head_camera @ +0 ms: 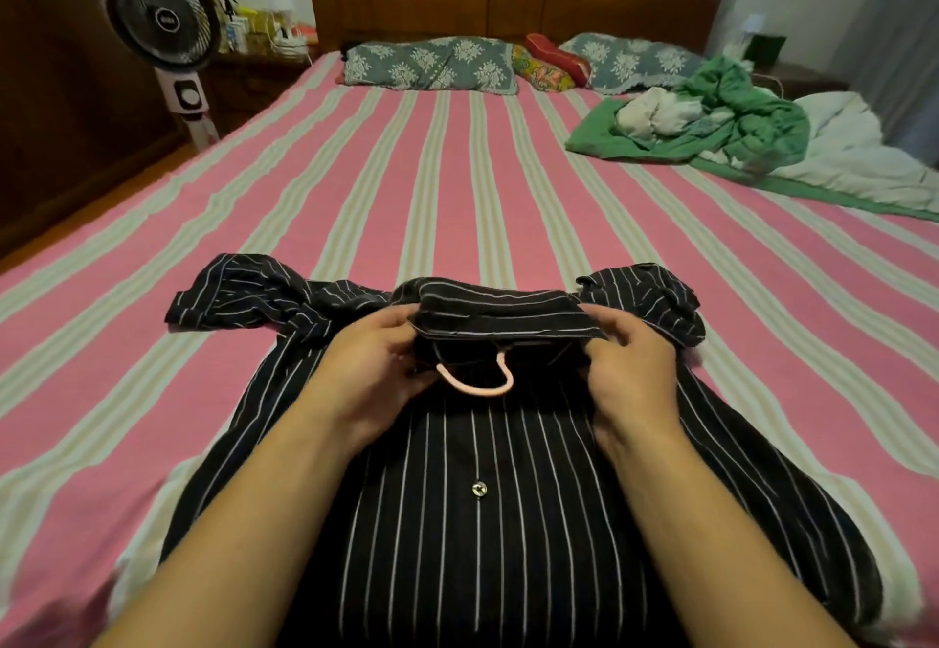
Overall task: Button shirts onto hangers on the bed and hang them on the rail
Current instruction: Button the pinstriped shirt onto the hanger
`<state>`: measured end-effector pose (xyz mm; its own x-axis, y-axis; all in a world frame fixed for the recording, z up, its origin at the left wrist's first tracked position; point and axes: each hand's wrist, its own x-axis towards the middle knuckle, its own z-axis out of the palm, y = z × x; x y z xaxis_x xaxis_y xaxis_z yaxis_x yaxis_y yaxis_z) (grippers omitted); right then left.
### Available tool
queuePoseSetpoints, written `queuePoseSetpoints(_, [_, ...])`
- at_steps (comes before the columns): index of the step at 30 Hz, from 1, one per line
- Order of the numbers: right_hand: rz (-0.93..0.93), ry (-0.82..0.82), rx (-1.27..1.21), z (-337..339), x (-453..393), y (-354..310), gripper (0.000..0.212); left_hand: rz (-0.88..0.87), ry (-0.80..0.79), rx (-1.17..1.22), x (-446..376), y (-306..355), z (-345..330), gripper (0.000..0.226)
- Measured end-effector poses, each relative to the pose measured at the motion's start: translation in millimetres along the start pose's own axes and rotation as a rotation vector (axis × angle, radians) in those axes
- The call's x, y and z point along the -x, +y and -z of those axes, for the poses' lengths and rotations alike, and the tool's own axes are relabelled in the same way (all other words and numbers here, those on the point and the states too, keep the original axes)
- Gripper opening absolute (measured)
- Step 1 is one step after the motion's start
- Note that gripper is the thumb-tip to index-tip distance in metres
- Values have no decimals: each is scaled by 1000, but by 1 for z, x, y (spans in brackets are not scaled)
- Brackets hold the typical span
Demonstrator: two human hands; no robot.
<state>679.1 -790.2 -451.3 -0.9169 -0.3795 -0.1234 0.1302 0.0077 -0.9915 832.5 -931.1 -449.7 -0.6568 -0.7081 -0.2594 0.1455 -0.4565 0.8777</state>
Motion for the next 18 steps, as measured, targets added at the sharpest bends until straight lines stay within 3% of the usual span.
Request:
queuePoseSetpoints(5, [-171,-267,-44,17,-19,-14,40,-93,-43,-302,-9,6,21,17])
queuePoseSetpoints(8, [-298,-515,-80,32,-25,-16,41,-22,-159,-371,-5,6,36,19])
queuePoseSetpoints(11, [-349,-652,28,39,-26,-13,43,-15,-259,-441,-2,5,45,29])
queuePoseSetpoints(18, [-344,-806,83,47,-33,-8,23,23,-220,-250,-4,0,41,38])
